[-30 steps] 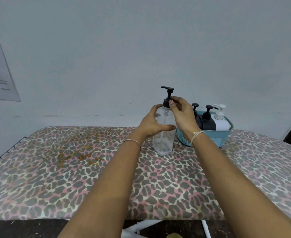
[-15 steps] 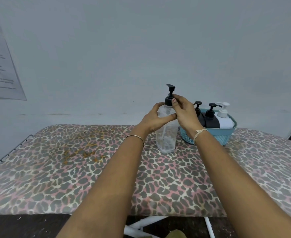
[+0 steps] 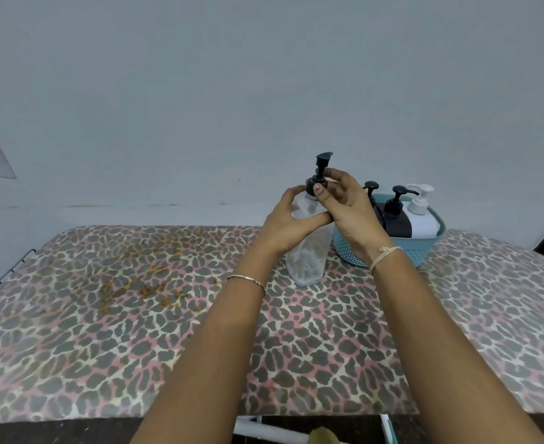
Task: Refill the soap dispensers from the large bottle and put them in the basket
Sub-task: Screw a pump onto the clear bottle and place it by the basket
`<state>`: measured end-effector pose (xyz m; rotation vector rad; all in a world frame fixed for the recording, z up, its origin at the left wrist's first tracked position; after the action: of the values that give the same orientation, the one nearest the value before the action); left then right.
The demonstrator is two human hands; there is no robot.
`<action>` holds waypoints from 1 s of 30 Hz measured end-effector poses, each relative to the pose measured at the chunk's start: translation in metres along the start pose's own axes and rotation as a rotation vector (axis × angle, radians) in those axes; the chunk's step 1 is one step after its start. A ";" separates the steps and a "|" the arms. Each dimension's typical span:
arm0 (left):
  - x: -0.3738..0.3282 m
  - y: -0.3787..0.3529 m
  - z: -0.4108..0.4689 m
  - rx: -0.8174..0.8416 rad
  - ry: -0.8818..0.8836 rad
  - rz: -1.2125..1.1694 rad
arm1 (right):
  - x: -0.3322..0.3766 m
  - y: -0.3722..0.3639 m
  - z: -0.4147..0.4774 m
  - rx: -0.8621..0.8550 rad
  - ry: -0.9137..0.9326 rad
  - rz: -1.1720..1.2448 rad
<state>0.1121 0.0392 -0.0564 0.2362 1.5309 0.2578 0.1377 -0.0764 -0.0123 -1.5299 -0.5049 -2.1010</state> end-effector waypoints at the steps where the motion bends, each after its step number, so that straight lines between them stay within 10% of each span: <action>1: -0.002 0.001 0.000 -0.001 0.004 0.009 | 0.001 -0.001 0.000 0.036 -0.020 -0.023; 30: -0.037 -0.001 -0.017 0.128 0.447 0.064 | 0.015 0.001 0.008 0.096 -0.472 -0.368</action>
<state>0.0942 0.0265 -0.0222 0.3455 1.9884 0.2757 0.1403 -0.0753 0.0039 -2.0022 -1.1114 -1.9164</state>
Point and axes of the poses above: each hand's wrist, its own z-axis towards the middle knuckle, its own y-axis out of the back of the hand, x = y × z, the point moved 10 cm from there along z, towards the middle knuckle, and after that the axes turned 14 degrees about x, right-handed, at the moved point
